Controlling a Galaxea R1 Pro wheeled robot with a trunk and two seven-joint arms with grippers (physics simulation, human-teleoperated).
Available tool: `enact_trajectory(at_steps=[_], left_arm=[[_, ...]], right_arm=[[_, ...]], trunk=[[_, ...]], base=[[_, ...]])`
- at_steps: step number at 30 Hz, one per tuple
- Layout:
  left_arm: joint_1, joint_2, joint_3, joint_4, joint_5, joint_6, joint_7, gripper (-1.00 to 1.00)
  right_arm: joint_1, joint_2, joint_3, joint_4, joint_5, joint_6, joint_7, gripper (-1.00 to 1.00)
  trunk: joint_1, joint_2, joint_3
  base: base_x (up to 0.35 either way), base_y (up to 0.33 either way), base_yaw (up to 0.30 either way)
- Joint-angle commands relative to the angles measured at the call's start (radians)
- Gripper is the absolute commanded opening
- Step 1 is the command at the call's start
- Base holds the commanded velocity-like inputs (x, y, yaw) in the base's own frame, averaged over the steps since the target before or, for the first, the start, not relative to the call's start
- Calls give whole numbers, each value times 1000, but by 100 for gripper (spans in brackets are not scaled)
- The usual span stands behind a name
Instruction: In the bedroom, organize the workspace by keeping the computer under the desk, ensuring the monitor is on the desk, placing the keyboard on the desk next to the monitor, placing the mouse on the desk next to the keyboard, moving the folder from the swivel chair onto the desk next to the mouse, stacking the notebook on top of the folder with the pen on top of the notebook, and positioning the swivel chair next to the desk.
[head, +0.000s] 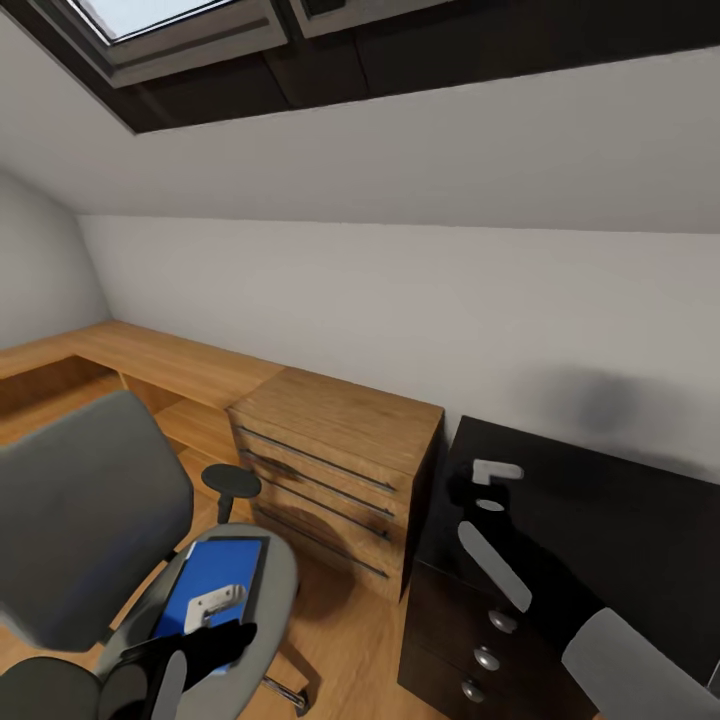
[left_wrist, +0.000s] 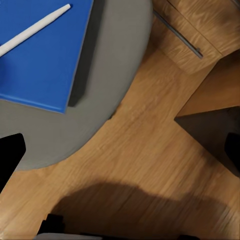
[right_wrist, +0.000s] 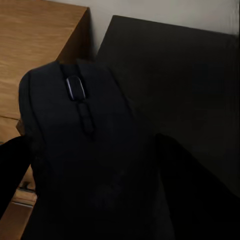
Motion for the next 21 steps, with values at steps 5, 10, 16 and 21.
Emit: enact_trajectory(at_steps=[5, 10, 16, 21], left_arm=[[-1, -1, 1, 4, 9, 4, 4, 100], [-1, -1, 1, 6, 9, 4, 4, 100], [-1, 1, 1, 12, 9, -7, 4, 100], [-1, 1, 1, 14, 9, -10, 4, 100]], right_arm=[[76, -29, 4, -199, -16, 6, -104, -100], [91, -32, 4, -230, -20, 8, -114, -100], [94, -32, 4, -241, -22, 9, -117, -100], [95, -33, 4, -241, -21, 8, -117, -100]], trunk=[[0, -1, -1], [0, -1, -1], [0, -1, -1], [0, -1, -1]], base=[[0, 0, 0], [0, 0, 0], [-163, 0, 0], [-318, 0, 0]])
